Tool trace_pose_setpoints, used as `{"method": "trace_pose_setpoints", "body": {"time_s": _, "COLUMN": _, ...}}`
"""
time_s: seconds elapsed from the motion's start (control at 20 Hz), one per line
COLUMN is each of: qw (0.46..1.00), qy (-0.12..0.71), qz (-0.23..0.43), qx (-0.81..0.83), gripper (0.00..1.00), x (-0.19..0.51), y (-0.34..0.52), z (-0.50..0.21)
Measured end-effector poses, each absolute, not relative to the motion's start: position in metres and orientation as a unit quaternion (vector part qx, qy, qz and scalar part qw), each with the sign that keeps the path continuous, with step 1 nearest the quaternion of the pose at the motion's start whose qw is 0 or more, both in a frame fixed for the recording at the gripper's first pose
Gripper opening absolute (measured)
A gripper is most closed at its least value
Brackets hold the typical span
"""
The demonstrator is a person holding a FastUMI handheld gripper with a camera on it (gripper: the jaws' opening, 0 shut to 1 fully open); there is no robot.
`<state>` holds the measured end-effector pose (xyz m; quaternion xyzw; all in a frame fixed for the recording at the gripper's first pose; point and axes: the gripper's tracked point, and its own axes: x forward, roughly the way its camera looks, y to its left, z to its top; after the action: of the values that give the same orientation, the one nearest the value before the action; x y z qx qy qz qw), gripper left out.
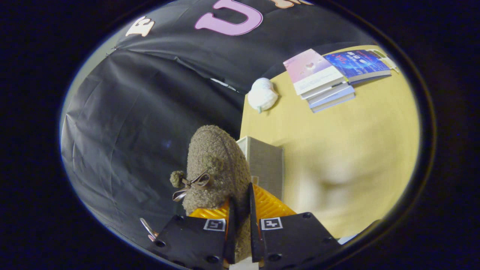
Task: Open the storage box then place both shoes into the box .Put the left shoe in first, then the right shoe, with the right side of both shoes facing outward in a uniform manner.
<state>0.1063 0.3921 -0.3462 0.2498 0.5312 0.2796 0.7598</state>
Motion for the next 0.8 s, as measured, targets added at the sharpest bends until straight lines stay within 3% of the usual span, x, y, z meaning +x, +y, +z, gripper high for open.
{"method": "trace_pose_setpoints", "body": {"time_s": 0.25, "qw": 0.74, "qy": 0.567, "qz": 0.274, "qx": 0.237, "gripper": 0.2, "x": 0.092, "y": 0.442, "z": -0.367}}
{"method": "trace_pose_setpoints", "body": {"time_s": 0.8, "qw": 0.837, "qy": 0.517, "qz": 0.158, "qx": 0.084, "gripper": 0.2, "x": 0.116, "y": 0.478, "z": -0.43}}
